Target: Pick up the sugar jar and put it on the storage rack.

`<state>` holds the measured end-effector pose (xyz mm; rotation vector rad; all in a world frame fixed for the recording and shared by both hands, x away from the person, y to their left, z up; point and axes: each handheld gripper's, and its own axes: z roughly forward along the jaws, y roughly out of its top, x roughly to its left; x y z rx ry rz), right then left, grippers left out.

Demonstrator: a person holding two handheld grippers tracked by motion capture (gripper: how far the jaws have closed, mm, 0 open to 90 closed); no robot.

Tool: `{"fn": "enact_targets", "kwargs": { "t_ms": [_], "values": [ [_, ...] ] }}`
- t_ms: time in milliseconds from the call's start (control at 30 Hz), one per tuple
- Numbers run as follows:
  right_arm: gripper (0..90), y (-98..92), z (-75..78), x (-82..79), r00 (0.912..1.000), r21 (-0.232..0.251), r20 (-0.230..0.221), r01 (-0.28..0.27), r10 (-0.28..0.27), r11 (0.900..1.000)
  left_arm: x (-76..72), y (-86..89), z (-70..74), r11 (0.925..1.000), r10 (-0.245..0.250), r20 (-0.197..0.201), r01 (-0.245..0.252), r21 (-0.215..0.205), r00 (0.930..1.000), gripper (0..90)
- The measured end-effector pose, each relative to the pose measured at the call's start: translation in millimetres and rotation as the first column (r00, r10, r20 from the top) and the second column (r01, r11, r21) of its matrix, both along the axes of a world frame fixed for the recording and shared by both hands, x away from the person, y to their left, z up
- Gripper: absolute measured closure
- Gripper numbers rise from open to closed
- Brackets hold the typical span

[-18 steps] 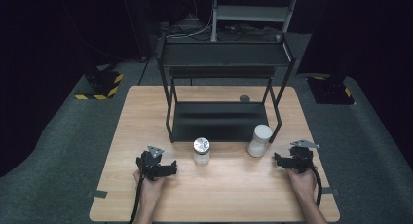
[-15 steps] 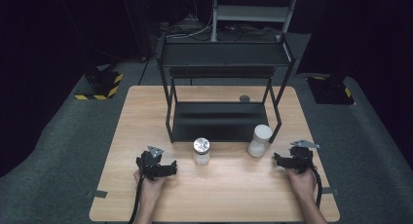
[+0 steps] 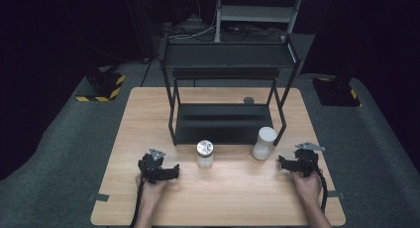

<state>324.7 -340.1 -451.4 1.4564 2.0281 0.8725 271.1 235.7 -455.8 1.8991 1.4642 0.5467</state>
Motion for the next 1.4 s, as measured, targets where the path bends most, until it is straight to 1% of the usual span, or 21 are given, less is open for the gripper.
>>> {"fn": "enact_targets", "kwargs": {
  "t_ms": [33,67,167,300,400,467,500,533,600,633,667,700,733,767,833,933,1133,1233,1400],
  "values": [
    [6.6,0.0,0.0,0.0,1.0000,0.000,0.000,0.000,0.000,1.000,-0.6,0.6,0.2,0.9999,-0.013,0.000,0.013,-0.004,0.9999,0.6],
    [6.6,0.0,0.0,0.0,1.0000,0.000,0.000,0.000,0.000,1.000,-2.6,-1.4,0.5,0.9994,-0.034,0.006,0.034,0.003,0.9994,0.4],
    [6.6,0.1,0.0,0.0,1.0000,0.000,0.000,0.000,0.000,1.000,-3.4,-2.4,0.7,0.9975,-0.070,0.008,0.070,-0.002,0.9975,0.4],
    [6.6,0.1,0.0,0.0,1.0000,0.000,0.000,0.000,0.000,1.000,-0.2,-4.4,2.3,0.9933,-0.115,-0.013,0.114,-0.019,0.9933,0.5],
    [6.6,0.1,0.0,-0.1,1.0000,0.000,0.000,0.001,-0.001,1.000,-1.5,-6.7,2.7,0.9897,-0.139,-0.001,0.139,-0.036,0.9903,0.7],
    [6.6,0.2,0.0,-0.1,1.0000,0.000,0.000,0.001,-0.001,1.000,-2.1,-10.7,4.0,0.9871,-0.157,0.008,0.157,-0.030,0.9876,0.7],
    [6.6,0.2,0.0,-0.1,1.0000,0.000,0.000,0.001,-0.001,1.000,-2.1,-10.7,4.0,0.9871,-0.157,0.008,0.157,-0.030,0.9876,0.7],
    [6.6,0.2,0.0,-0.1,1.0000,0.000,0.000,0.001,-0.001,1.000,-2.1,-12.7,4.4,0.9858,-0.165,0.011,0.166,-0.029,0.9862,0.7],
    [6.6,0.2,0.0,-0.1,1.0000,0.000,0.000,0.001,-0.001,1.000,-1.2,-17.9,5.4,0.9811,-0.192,0.017,0.193,-0.019,0.9812,0.7],
    [6.6,0.2,0.0,-0.1,1.0000,0.000,0.000,0.001,-0.001,1.000,-0.6,-19.1,5.7,0.9796,-0.200,0.015,0.200,-0.018,0.9797,0.7],
    [6.6,0.2,0.0,-0.1,1.0000,0.000,0.000,0.001,-0.001,1.000,0.4,-22.0,6.0,0.9766,-0.215,0.015,0.215,-0.012,0.9766,0.7],
    [6.6,0.2,0.0,-0.1,1.0000,0.000,0.000,0.001,-0.001,1.000,0.4,-22.0,6.0,0.9766,-0.215,0.015,0.215,-0.012,0.9766,0.8],
    [6.6,0.2,0.0,-0.1,1.0000,0.000,0.000,0.001,-0.001,1.000,1.5,-26.1,6.4,0.9734,-0.229,0.012,0.229,-0.003,0.9733,0.8],
    [6.6,0.2,0.0,-0.1,1.0000,0.000,0.000,0.001,-0.001,1.000,2.1,-28.3,6.6,0.9716,-0.237,0.011,0.237,0.002,0.9715,0.9],
    [6.6,0.2,0.0,-0.1,1.0000,0.000,0.000,0.001,-0.001,1.000,3.2,-32.5,6.6,0.9691,-0.247,0.011,0.247,0.008,0.9691,0.9],
    [6.6,0.2,0.0,-0.1,1.0000,0.000,0.000,0.001,-0.001,1.000,5.2,-37.4,6.1,0.9662,-0.258,0.015,0.258,0.004,0.9661,1.2],
    [6.6,0.2,0.0,-0.1,1.0000,0.000,0.000,0.001,-0.001,1.000,7.9,-45.6,5.5,0.9634,-0.268,0.028,0.268,0.006,0.9630,2.2],
    [6.6,0.2,0.0,-0.1,1.0000,0.000,0.000,0.001,-0.001,1.000,10.3,-49.1,5.2,0.9632,-0.269,0.028,0.269,-0.001,0.9628,3.3],
    [6.6,0.2,0.0,-0.1,1.0000,0.000,0.000,0.001,-0.001,1.000,12.4,-53.3,6.1,0.9628,-0.269,0.041,0.270,-0.013,0.9622,4.5]
  ]
}}
